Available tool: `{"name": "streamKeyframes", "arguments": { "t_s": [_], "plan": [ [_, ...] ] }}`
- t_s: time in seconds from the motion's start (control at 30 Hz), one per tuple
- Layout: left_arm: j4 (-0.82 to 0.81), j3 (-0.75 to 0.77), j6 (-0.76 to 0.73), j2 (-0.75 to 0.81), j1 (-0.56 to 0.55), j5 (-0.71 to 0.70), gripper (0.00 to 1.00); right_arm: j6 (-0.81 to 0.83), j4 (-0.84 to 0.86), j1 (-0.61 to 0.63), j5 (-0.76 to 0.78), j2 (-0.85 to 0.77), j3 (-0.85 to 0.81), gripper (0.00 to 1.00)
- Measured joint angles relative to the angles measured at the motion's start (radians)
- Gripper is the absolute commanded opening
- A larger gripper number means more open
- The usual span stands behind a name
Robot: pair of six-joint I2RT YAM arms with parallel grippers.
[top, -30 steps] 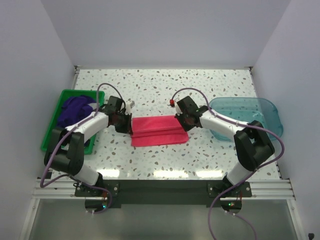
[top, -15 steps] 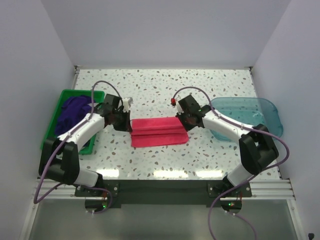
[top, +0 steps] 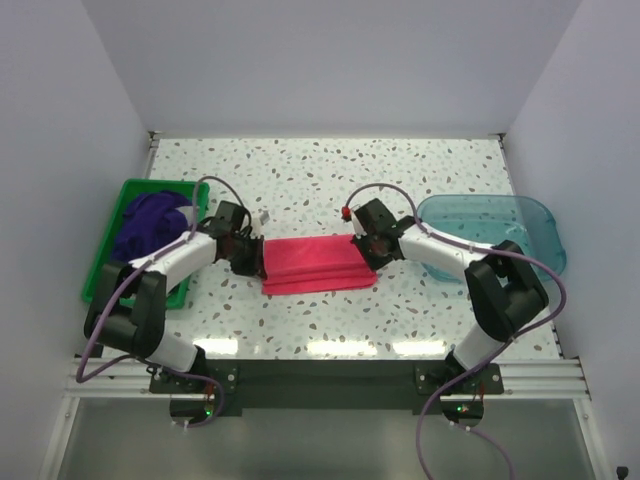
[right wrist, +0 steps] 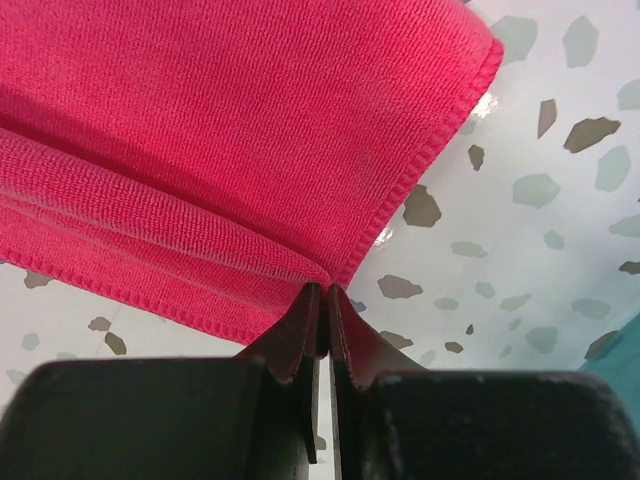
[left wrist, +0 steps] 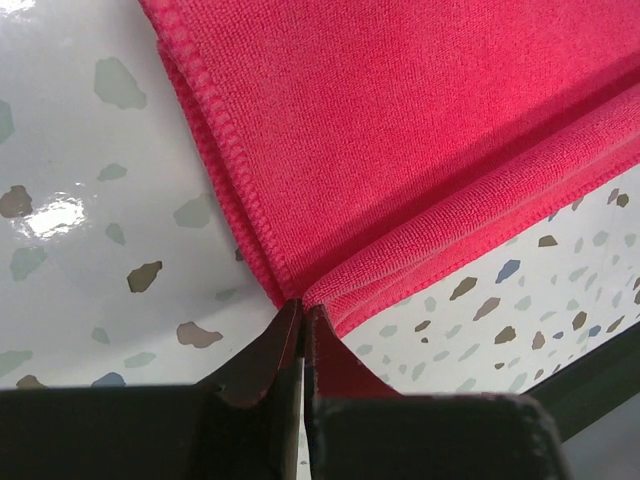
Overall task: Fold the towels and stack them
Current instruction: Fold the towel
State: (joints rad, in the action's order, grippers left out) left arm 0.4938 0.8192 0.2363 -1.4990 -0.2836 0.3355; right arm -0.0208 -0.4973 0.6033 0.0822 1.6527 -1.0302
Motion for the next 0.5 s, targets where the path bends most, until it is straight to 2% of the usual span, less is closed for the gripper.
{"name": "streamKeyframes", "arguments": {
  "t_s": [0.03, 0.13, 0.23, 0.27, 0.33, 0.37, 0.5],
  "plan": [
    [-0.004, -0.002, 0.004, 0.0, -0.006, 0.0, 0.09, -0.003, 0.001, 0.0, -0.003, 0.002, 0.005, 0.05],
    [-0.016, -0.006, 0.01, 0.0, -0.02, 0.001, 0.19, -0.008, 0.003, 0.001, -0.016, 0.003, 0.011, 0.19],
    [-0.015, -0.02, 0.016, 0.008, -0.029, 0.003, 0.33, -0.016, 0.005, 0.003, -0.029, 0.002, 0.015, 0.3],
    [-0.015, -0.028, 0.019, 0.018, -0.031, 0.002, 0.43, -0.02, 0.005, 0.005, -0.034, -0.001, 0.02, 0.32],
    [-0.008, -0.044, 0.033, 0.047, -0.031, 0.003, 0.52, -0.029, -0.001, 0.008, -0.048, -0.016, 0.035, 0.39],
    [-0.005, -0.05, 0.039, 0.066, -0.031, 0.003, 0.6, -0.034, -0.004, 0.01, -0.053, -0.029, 0.046, 0.41],
    [0.002, -0.078, 0.064, 0.175, -0.032, 0.009, 0.73, -0.061, -0.032, 0.025, -0.089, -0.134, 0.098, 0.47]
  ]
}}
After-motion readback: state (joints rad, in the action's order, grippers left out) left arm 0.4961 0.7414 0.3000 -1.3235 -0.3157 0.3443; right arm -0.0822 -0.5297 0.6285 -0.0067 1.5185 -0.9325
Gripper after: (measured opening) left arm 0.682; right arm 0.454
